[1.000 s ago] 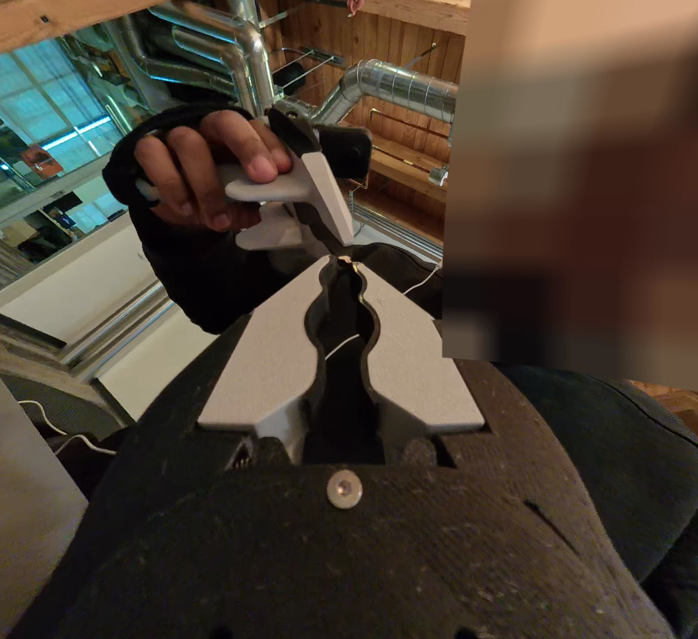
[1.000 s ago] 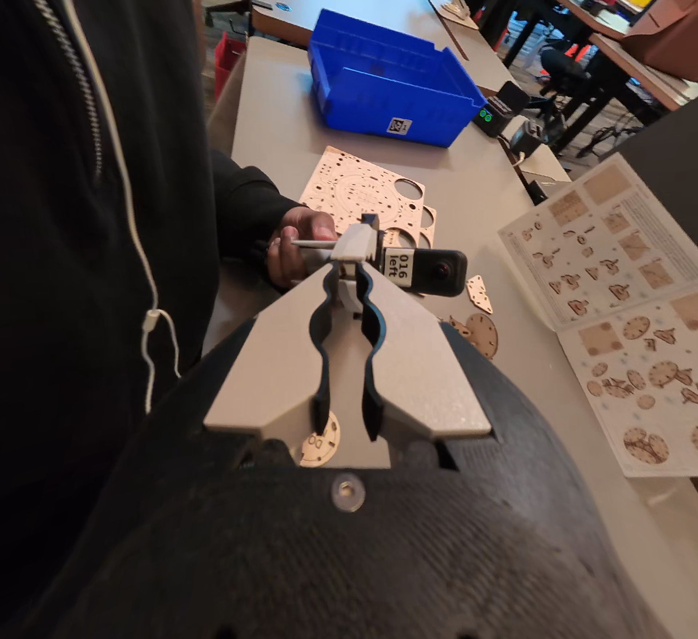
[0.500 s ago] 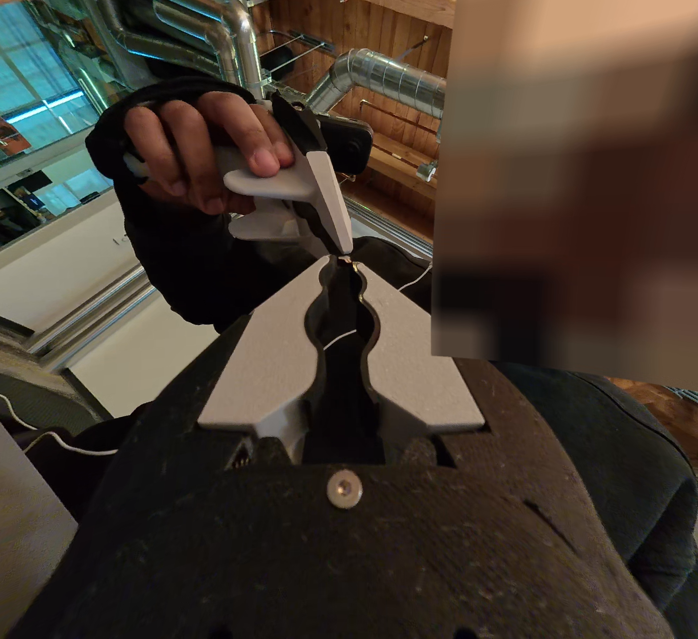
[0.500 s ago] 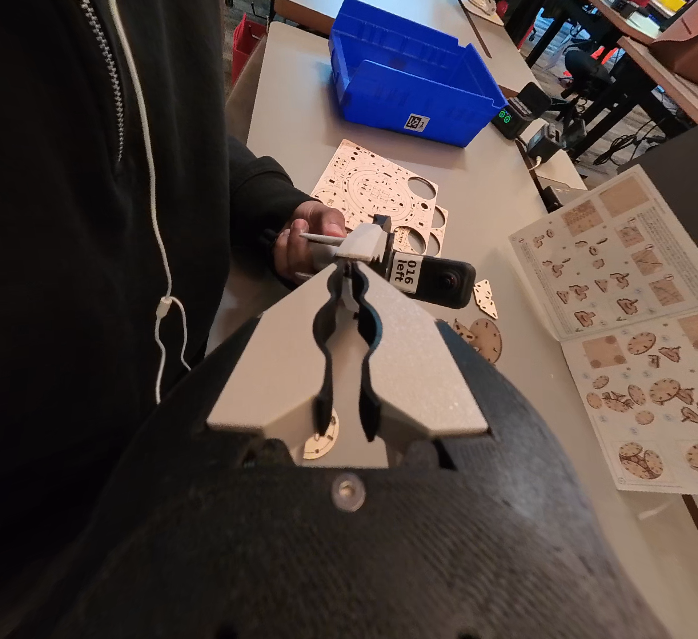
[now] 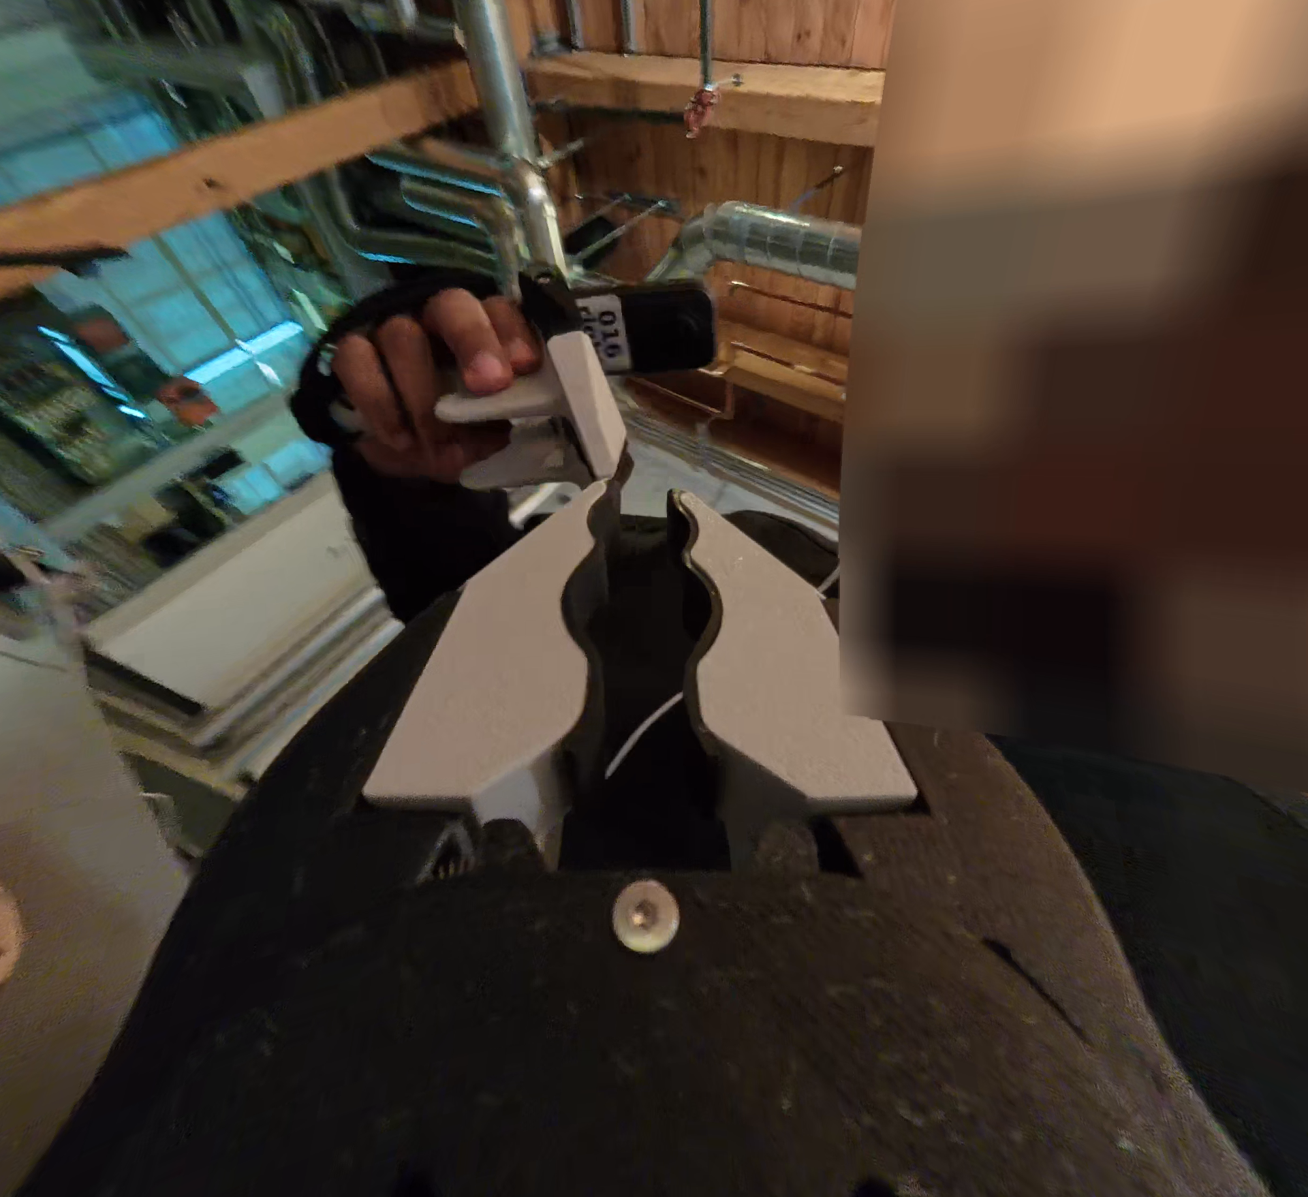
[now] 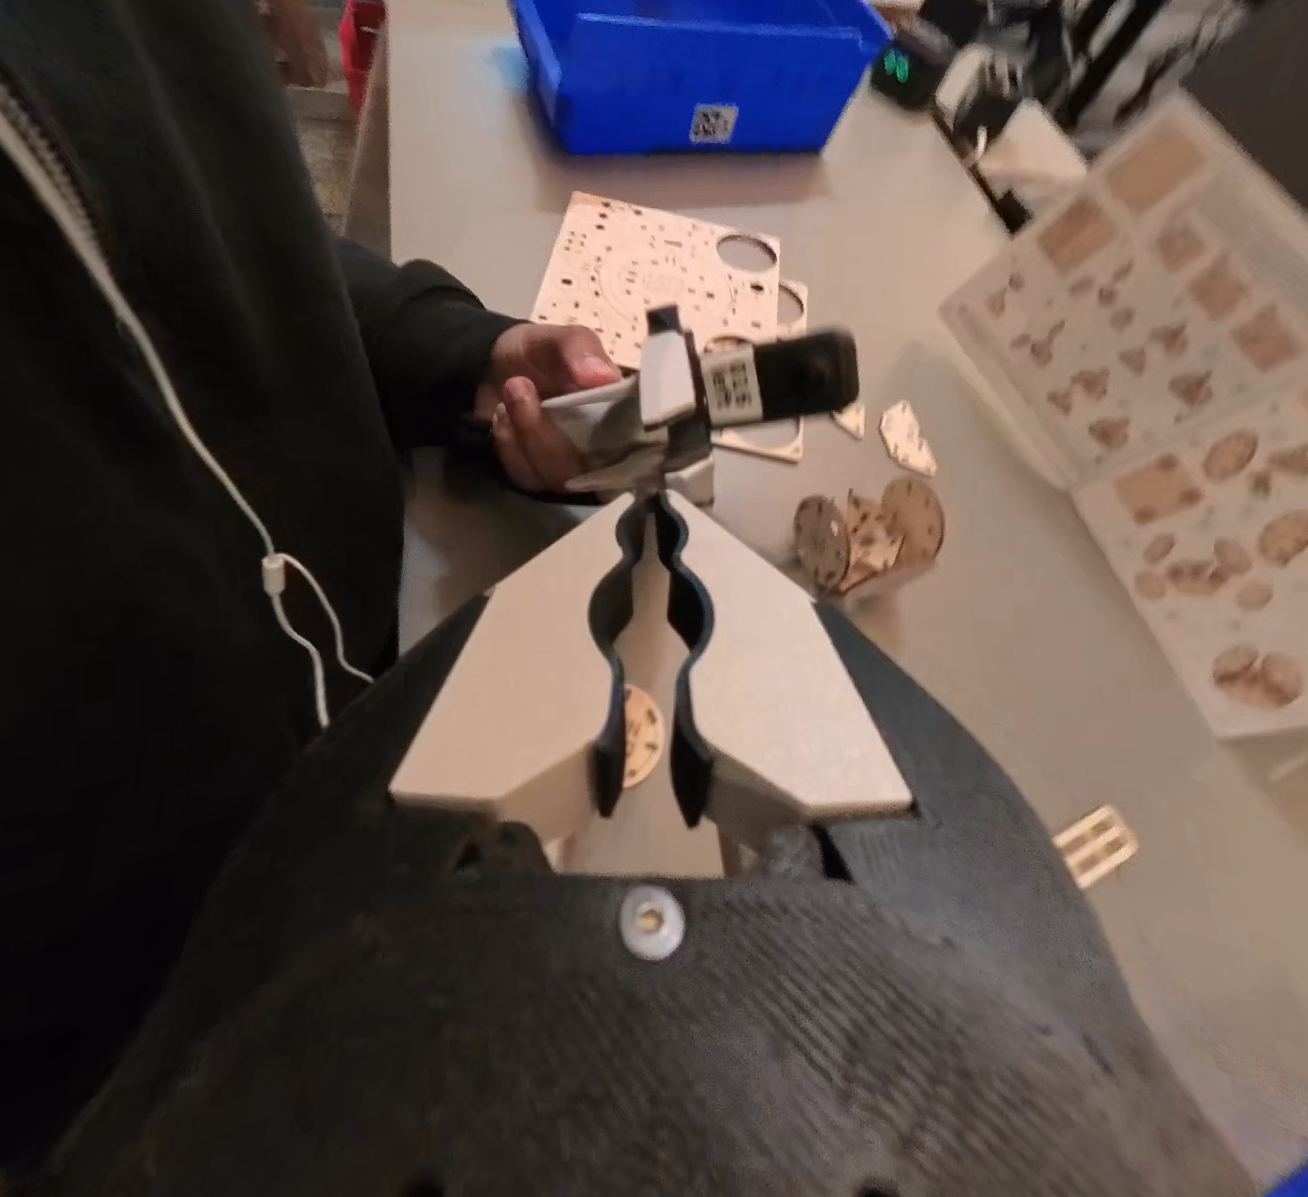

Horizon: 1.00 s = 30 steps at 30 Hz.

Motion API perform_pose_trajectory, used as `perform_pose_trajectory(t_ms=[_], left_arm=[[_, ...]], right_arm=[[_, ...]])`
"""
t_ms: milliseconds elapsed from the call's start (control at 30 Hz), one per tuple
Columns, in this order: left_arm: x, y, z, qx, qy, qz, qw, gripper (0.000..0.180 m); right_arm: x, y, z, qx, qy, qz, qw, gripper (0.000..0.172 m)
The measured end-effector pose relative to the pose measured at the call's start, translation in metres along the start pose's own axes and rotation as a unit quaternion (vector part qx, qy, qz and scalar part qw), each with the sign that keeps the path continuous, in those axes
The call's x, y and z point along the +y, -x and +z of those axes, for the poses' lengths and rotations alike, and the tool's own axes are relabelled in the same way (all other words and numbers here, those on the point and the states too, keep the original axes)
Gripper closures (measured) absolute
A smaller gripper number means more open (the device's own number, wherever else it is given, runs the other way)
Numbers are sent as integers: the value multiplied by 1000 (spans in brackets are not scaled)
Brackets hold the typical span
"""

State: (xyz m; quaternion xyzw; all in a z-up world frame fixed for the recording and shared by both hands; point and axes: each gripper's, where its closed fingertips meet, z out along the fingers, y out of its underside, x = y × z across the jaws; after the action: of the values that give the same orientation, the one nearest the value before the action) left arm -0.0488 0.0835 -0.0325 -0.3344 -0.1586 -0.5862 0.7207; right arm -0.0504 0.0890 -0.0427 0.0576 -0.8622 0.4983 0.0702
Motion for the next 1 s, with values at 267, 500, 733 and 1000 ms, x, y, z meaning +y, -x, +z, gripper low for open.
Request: perform_pose_trajectory(t_ms=[267,500,733,1000], left_arm=[[-9,77,-33,-391,61,234,888,180],[17,139,-78,-601,237,303,700,180],[27,142,-79,-600,268,299,691,180],[41,149,-88,-602,310,255,690,180]], right_arm=[[80,-13,-6,47,101,303,947,171],[154,18,8,47,208,436,874,171],[169,25,14,48,241,481,841,171],[180,29,18,58,280,497,819,171]])
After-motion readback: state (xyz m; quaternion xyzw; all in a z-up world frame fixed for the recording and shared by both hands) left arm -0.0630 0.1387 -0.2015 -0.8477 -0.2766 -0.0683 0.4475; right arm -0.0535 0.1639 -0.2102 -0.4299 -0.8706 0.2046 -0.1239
